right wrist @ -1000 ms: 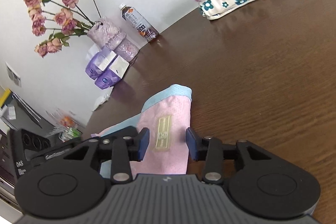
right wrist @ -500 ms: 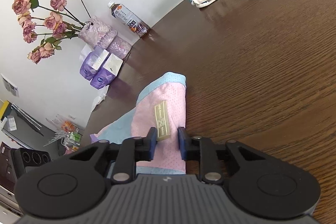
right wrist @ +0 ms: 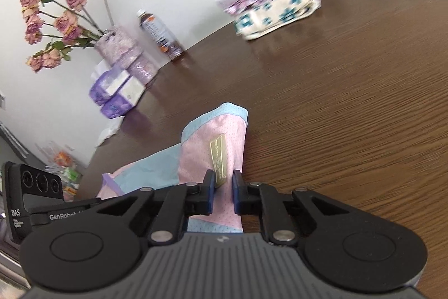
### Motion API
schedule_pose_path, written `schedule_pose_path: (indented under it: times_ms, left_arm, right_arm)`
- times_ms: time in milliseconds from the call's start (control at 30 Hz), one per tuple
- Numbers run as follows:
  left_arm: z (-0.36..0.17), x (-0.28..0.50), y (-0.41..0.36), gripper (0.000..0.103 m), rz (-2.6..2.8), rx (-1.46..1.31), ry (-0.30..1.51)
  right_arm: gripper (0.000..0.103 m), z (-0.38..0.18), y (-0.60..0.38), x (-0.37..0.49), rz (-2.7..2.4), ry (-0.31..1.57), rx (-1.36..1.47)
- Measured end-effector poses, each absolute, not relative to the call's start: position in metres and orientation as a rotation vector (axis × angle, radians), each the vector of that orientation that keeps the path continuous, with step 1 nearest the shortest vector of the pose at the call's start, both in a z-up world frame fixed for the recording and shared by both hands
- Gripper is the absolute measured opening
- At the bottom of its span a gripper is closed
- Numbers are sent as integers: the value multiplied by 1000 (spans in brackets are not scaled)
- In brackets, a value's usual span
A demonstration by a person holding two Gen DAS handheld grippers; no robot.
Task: Fold clothes
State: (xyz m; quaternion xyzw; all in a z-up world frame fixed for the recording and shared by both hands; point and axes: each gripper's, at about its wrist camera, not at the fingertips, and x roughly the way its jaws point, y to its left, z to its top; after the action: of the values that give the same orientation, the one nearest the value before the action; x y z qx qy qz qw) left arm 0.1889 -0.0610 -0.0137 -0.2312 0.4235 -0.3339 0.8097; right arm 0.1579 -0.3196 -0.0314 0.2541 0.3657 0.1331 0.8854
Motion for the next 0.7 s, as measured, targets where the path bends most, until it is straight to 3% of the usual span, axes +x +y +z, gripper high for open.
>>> schedule_pose_path:
  times_ms: [300, 500, 700]
  left_arm:
    - [0, 174, -98, 41, -794, -349, 874]
    - [3, 164, -79, 45, -741, -278, 828]
    - [7, 161, -46, 49, -732, -341, 806]
  right_arm:
    - [11, 13, -359, 151, 185, 780, 183]
    - [11, 30, -322, 160, 178, 816, -100]
    - [11, 33, -283, 166, 169, 834, -135]
